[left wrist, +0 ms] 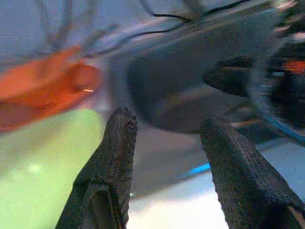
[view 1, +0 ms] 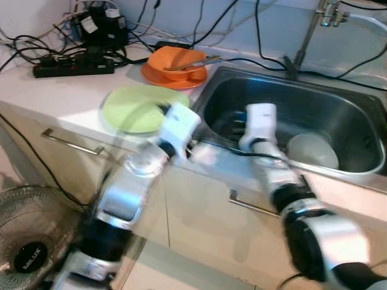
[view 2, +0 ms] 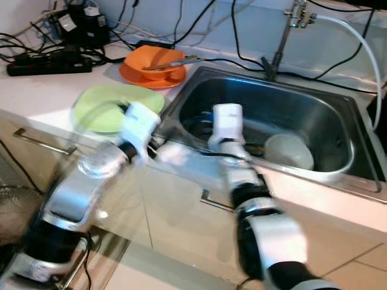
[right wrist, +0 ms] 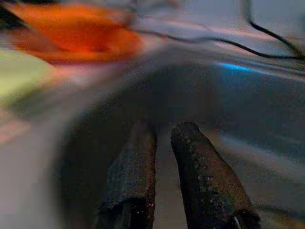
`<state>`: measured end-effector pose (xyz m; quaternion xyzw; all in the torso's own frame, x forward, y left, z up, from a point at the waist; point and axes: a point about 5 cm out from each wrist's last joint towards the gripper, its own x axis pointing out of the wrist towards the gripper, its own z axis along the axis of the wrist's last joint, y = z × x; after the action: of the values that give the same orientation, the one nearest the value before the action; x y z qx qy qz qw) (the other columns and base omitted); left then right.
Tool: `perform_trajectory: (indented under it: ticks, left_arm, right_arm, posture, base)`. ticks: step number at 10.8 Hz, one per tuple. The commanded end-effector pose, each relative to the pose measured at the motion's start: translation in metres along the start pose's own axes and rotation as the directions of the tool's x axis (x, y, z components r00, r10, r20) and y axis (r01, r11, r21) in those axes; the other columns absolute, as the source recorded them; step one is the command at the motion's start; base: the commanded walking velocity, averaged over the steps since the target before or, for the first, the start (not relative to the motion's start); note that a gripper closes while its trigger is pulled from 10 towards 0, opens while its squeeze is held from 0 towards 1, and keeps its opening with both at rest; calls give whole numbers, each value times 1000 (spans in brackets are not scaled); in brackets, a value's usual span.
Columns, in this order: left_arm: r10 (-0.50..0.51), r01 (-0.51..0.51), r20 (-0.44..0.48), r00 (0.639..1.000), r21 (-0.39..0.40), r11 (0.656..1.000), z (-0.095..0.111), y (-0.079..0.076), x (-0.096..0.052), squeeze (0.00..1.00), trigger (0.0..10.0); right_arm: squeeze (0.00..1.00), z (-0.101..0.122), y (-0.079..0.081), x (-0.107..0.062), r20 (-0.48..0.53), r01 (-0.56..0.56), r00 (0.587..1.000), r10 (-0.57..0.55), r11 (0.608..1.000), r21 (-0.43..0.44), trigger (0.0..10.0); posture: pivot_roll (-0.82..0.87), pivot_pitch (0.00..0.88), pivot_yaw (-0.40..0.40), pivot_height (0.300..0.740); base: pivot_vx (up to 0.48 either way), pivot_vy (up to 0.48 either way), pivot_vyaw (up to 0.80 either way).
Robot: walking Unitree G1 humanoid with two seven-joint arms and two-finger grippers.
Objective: Kitchen organization
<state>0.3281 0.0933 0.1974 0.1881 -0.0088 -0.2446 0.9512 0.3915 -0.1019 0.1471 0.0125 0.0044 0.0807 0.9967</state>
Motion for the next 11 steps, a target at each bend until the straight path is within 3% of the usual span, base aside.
perform_trajectory:
  ticks: [1, 2, 4, 11]
  left_arm:
    - [33, -32, -12, 999, 60, 998, -3, 5, 0, 0, 10000]
    - [47, -34, -57, 997, 219, 975, -15, 13, -5, 0, 10000]
    - [73, -9, -133, 988, 429, 903, -32, 26, -13, 0, 10000]
    - [108, 79, -259, 960, 618, 782, -47, 47, -22, 0, 10000]
  right_arm:
    - [0, 6, 0, 0, 47, -21, 999, 19, 999, 49, 10000]
    - [0, 8, 6, -1, 75, -43, 997, 31, 984, 171, 10000]
    - [0, 6, 12, -4, 85, -73, 995, 53, 964, 255, 10000]
    - [0, 6, 17, -5, 82, -96, 994, 74, 948, 305, 10000]
  posture:
    - [282, 0, -43, 740]
    - [281, 0, -41, 740]
    - [281, 0, -38, 740]
    - [292, 0, -31, 740]
  base:
    - [0, 0, 0]
    - [0, 0, 0]
    - [0, 0, 0]
    - [0, 0, 0]
